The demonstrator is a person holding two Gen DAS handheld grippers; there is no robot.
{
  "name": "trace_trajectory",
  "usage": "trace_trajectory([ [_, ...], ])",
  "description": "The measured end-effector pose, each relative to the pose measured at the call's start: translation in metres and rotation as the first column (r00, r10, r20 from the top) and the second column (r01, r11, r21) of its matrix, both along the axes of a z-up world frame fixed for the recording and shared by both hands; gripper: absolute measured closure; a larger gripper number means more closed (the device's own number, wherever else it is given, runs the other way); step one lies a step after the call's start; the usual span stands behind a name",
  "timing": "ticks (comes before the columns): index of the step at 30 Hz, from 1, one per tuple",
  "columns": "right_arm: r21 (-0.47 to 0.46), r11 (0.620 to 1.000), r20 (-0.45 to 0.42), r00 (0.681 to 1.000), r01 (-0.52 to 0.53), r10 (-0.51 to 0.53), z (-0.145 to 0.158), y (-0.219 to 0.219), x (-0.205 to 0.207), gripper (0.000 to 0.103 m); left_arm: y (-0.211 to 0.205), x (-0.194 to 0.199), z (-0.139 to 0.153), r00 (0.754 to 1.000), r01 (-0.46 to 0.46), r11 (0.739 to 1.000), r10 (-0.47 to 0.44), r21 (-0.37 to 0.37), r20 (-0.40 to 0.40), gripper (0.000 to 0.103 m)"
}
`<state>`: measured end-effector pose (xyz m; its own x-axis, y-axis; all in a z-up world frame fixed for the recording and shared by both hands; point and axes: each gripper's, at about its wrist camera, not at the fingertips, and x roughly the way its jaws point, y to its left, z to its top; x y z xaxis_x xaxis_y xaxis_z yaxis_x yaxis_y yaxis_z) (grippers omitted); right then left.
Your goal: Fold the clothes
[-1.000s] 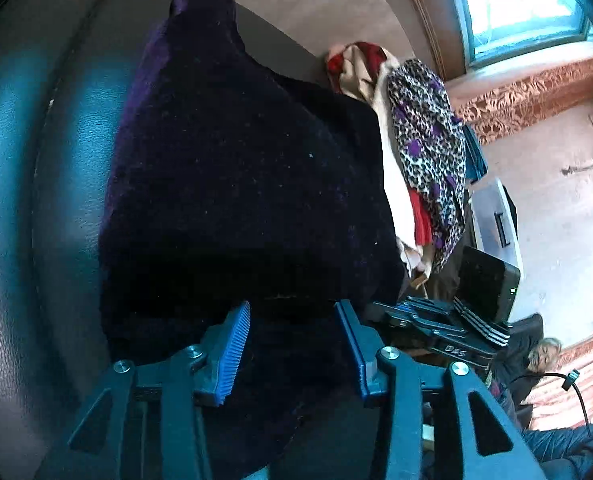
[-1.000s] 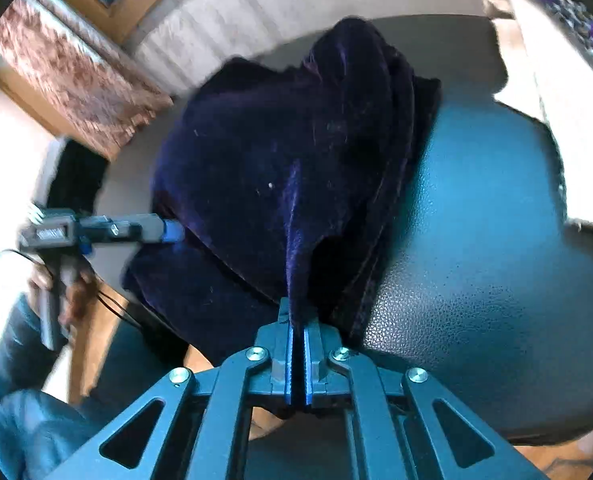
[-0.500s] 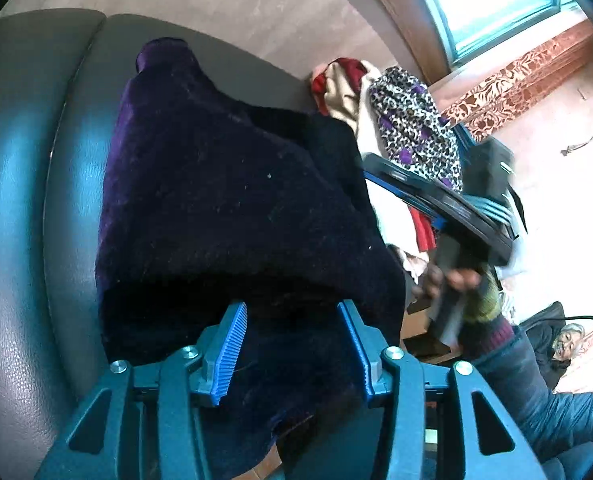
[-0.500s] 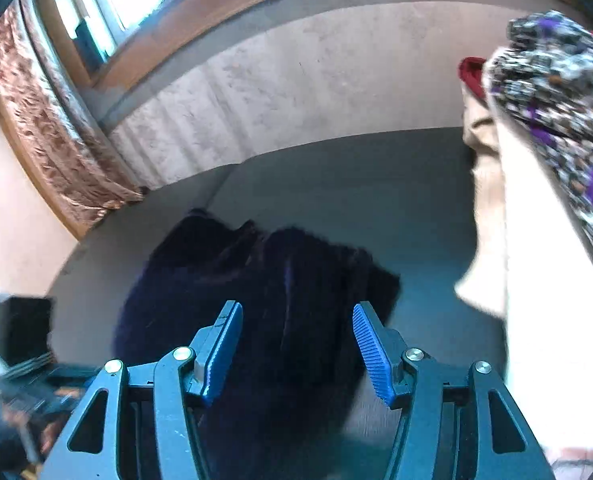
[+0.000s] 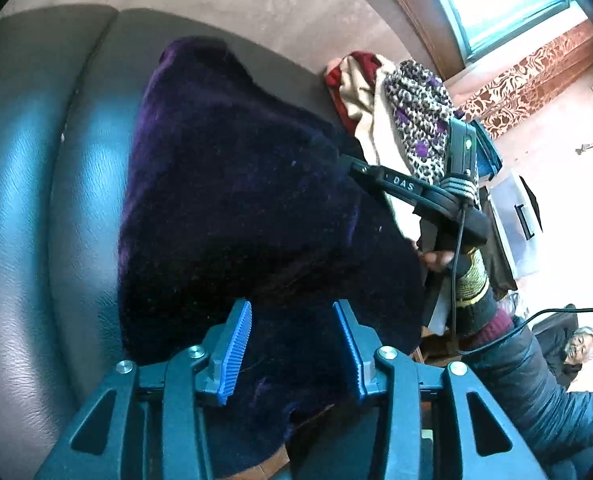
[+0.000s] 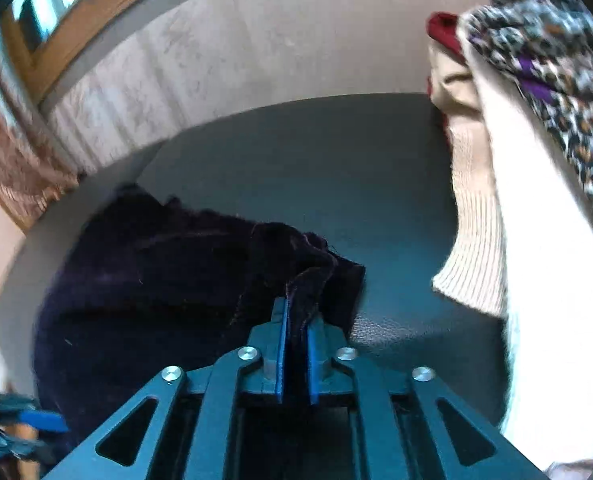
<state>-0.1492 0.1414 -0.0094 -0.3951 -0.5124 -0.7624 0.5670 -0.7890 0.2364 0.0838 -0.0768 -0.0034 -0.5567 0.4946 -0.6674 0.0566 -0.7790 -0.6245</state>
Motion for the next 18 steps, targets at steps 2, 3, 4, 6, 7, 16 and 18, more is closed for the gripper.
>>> trace_trajectory([
  [2,-0.008,1.0,-0.017,1.0,0.017,-0.017,0.008,0.007,0.001,0.056,-0.007,-0.001,0.018,0.998,-0.036,0.999,0.037,0.013,-0.06,0.058],
  [3,-0.018,1.0,-0.03,0.999,0.023,-0.024,0.014,0.012,0.003,0.056,-0.011,-0.002,0.027,0.994,-0.054,0.998,0.056,0.02,-0.09,0.056],
  [4,-0.035,0.999,-0.056,0.998,0.01,-0.012,0.024,0.016,0.009,0.056,-0.015,-0.007,0.036,0.991,-0.073,0.997,0.074,0.013,-0.114,0.056],
  [6,-0.065,0.997,-0.089,0.995,-0.05,0.044,0.041,0.02,0.024,0.056,-0.02,-0.02,0.052,0.983,-0.109,0.994,0.104,-0.024,-0.153,0.055],
  [7,-0.076,0.993,-0.097,0.991,-0.096,0.088,0.048,0.02,0.033,0.056,-0.02,-0.029,0.055,0.982,-0.113,0.993,0.105,-0.044,-0.155,0.055],
  [16,0.182,0.875,-0.015,0.889,-0.449,0.458,-0.001,0.001,0.137,0.058,0.007,-0.115,0.015,1.0,-0.005,0.958,0.005,-0.287,0.001,0.056],
  [18,0.149,0.886,-0.056,0.891,-0.439,0.451,-0.012,0.014,0.14,0.059,0.009,-0.119,-0.002,1.0,-0.007,0.943,0.001,-0.334,-0.018,0.057],
])
